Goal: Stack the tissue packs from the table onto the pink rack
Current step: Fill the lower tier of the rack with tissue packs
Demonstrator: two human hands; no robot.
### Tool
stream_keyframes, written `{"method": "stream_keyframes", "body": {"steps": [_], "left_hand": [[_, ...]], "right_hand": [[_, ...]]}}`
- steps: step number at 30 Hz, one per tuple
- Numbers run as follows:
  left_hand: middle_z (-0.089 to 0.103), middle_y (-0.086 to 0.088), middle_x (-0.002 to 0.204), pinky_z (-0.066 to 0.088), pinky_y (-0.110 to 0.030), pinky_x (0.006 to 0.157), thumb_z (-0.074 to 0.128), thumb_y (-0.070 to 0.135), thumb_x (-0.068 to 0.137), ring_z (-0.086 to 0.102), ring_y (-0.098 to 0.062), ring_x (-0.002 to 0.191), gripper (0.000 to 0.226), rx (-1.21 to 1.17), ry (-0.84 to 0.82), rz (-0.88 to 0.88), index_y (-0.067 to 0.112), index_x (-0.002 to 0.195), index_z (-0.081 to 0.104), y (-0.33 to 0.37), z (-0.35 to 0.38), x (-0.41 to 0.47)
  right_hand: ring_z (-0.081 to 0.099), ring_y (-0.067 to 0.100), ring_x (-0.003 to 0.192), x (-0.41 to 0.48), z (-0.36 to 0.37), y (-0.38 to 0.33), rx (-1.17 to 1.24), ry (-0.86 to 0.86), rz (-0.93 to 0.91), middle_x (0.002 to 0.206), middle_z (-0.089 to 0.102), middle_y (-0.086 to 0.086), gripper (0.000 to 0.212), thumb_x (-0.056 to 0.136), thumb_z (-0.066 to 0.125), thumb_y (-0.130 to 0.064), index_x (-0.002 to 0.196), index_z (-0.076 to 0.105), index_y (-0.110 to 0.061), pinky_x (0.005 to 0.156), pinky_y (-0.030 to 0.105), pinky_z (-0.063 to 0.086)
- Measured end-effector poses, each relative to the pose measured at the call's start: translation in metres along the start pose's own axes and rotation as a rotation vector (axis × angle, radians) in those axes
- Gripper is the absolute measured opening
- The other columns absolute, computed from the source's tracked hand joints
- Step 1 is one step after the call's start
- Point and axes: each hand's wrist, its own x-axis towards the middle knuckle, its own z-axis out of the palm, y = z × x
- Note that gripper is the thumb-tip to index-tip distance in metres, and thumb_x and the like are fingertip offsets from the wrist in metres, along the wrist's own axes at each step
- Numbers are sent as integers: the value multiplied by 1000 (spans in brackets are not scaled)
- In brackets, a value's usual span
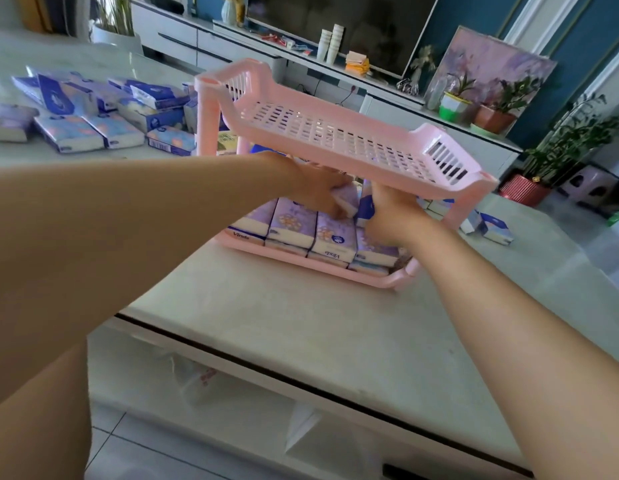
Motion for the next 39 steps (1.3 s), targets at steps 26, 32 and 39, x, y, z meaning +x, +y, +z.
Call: {"method": "stream_keyframes", "body": {"steps": [26,32,39], "left_hand": [[45,-8,138,25,-49,106,34,42,96,42,-27,122,49,22,389,249,14,135,36,-5,16,-14],[60,-15,122,37,-49,101,31,28,88,53,-32,118,47,-31,721,270,4,115,61,17,79,-97],[60,-15,123,39,-59,95,32,33,88,54,-32,117,49,92,635,256,7,118,61,11,85,-96]], "right_hand": [[36,30,127,-11,13,0,45,157,-100,142,36,13,58,81,44,4,137,36,-10,95,35,36],[36,29,130,-73,34,1,64,232,-200,135,45,16,50,77,48,9,126,48,2,107,28,23],[45,37,124,-81,54,10,16,256,-191,127,51,22,49,74,58,4,123,50,6,107,53,32]]}}
